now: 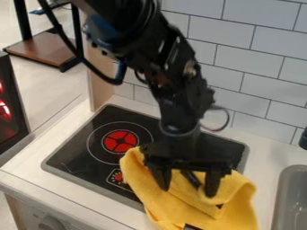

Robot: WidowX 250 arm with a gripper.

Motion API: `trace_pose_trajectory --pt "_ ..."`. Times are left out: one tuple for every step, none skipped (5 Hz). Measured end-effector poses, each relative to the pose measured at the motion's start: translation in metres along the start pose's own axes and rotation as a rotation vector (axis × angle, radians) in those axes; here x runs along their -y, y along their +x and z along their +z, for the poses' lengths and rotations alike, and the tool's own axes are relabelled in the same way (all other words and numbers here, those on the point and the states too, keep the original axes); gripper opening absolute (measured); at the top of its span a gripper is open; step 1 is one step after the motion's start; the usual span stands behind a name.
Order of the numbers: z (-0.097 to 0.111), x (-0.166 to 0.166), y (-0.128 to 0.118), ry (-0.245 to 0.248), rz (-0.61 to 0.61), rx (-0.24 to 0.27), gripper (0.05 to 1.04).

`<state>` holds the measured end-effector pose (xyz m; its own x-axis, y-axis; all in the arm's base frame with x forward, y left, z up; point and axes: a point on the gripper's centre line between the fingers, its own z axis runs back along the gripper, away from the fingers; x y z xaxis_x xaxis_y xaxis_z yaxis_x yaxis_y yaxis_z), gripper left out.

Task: Fold the cloth from life to rithg

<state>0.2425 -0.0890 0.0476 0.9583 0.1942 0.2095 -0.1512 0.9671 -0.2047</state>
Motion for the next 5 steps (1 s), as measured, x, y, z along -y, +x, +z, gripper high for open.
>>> trace_pose_trajectory --pt "0.019 -0.004 0.009 -0.018 0.008 0.043 1.001" --pt "0.043 0.002 0.016 -0.037 -0.01 0.084 0.999" --pt "0.061 0.006 0.014 -0.063 -0.03 0.11 0.999" --pt "0.075 -0.003 0.017 -0.075 -0.005 0.134 0.999" --pt "0.076 -0.003 0.017 -0.076 -0.017 0.137 0.999"
